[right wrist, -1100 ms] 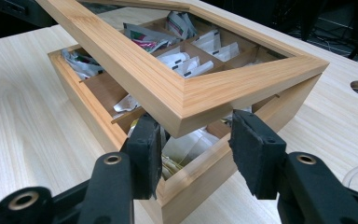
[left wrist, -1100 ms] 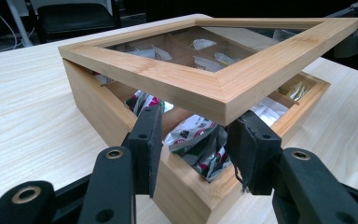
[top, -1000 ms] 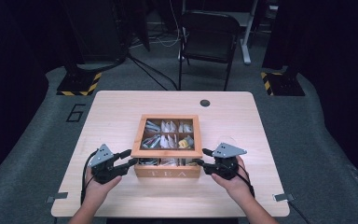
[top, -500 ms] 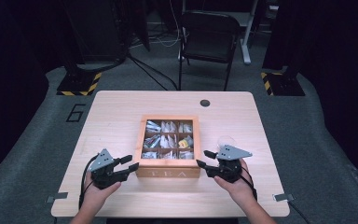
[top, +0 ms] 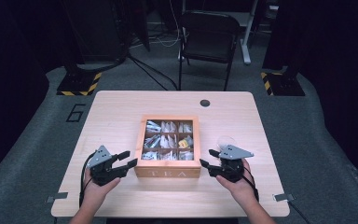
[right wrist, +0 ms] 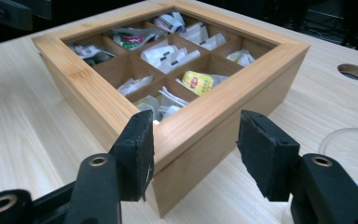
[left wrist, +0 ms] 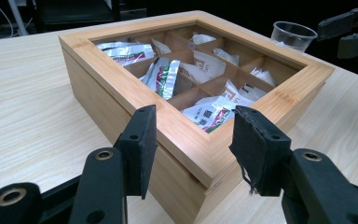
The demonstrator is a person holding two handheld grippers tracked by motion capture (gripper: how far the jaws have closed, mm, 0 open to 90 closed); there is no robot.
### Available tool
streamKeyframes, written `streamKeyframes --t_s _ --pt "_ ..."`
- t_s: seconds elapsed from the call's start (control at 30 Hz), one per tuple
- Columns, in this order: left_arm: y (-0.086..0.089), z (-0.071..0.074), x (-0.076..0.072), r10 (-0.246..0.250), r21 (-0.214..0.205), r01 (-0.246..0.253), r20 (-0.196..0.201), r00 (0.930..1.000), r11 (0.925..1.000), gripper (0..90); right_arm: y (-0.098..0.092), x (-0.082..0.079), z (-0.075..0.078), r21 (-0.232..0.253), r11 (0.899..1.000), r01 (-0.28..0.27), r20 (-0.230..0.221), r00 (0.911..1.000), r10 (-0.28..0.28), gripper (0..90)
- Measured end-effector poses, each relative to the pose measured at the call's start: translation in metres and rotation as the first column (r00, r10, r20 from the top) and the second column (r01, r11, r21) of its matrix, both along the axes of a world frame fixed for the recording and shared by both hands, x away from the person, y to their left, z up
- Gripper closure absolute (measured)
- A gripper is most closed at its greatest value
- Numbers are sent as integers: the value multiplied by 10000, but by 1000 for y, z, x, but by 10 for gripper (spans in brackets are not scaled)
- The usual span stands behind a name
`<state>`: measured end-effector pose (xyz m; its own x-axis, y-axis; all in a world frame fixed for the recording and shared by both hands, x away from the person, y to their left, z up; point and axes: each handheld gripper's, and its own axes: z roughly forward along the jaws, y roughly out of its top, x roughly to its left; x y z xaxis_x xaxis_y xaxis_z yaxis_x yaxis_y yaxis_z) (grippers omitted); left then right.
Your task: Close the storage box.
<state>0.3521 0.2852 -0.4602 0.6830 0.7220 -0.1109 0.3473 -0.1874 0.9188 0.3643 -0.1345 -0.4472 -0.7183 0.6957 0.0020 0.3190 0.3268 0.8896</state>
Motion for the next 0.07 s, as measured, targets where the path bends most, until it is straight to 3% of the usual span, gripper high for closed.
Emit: streamKeyframes --t_s 0.07 --pt "1 -1 0 -37 120 37 -11 10000 9999 495 0 0 -2 -98 9999 83 50 10000 -83 435"
